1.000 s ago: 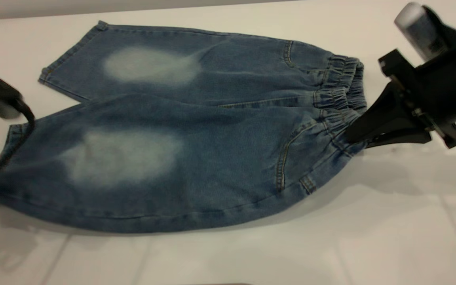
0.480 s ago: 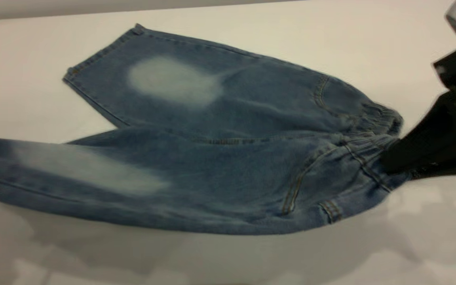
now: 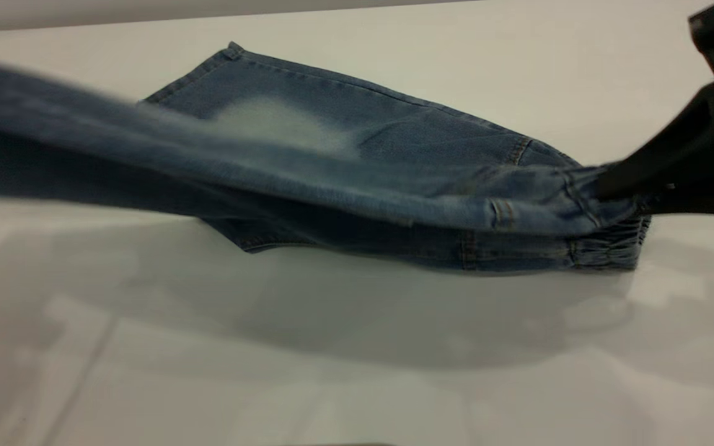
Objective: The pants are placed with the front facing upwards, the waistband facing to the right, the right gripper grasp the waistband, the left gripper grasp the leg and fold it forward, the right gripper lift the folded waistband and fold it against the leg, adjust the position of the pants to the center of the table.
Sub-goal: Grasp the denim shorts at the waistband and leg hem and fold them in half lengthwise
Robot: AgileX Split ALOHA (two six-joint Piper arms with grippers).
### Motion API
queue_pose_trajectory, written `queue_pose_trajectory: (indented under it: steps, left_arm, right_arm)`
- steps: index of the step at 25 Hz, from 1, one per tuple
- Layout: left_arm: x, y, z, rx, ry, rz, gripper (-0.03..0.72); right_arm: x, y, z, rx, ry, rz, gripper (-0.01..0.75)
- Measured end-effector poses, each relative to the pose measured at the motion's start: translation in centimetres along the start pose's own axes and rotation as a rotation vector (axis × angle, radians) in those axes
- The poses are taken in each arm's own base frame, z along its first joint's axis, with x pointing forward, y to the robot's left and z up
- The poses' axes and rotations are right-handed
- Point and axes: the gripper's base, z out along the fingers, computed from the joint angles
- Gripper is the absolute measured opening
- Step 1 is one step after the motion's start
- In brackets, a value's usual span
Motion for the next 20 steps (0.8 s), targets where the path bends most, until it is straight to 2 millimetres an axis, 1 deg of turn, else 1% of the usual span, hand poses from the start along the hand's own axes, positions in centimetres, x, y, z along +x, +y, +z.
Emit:
queue_pose_trajectory:
  steps: [3,5,6,9,11,13,18,20]
  left_arm:
    - [-2.6,0.2,3.3,0.014,-0.016,0.016,0.049]
    - [-4.3,0.2,6.0,0.029,-0.027,0.010,0.049]
    - [-5.2,0.3,7.0,0.031,-0.042,0.005,0.049]
    - [-7.5,0.4,10.4,0.040,-0.057,-0.007,0.049]
    - [-9.0,0.6,12.1,0.036,-0.074,-0.008,0.049]
    - [-9.9,0.7,13.7,0.037,-0.077,-0.011,0.049]
    - [-12.2,1.1,16.2,0.024,-0.109,-0.016,0.049]
    - [-12.6,1.1,17.3,0.024,-0.109,-0.016,0.049]
  right_arm:
    - [-1.1,-0.3,0.7,-0.018,-0.044,0.098,0.050]
    - [-1.8,-0.6,1.1,-0.033,-0.078,0.170,0.050]
    - [-2.2,-0.7,1.4,-0.040,-0.092,0.204,0.050]
    - [-3.5,-1.0,2.2,-0.045,-0.105,0.271,0.050]
    - [-4.3,-1.1,2.7,-0.050,-0.106,0.323,0.050]
    - [-5.2,-1.1,3.2,-0.058,-0.104,0.361,0.050]
    - [-6.8,-0.8,3.8,-0.073,-0.116,0.450,0.050]
    - [-7.4,-0.8,4.0,-0.081,-0.118,0.502,0.050]
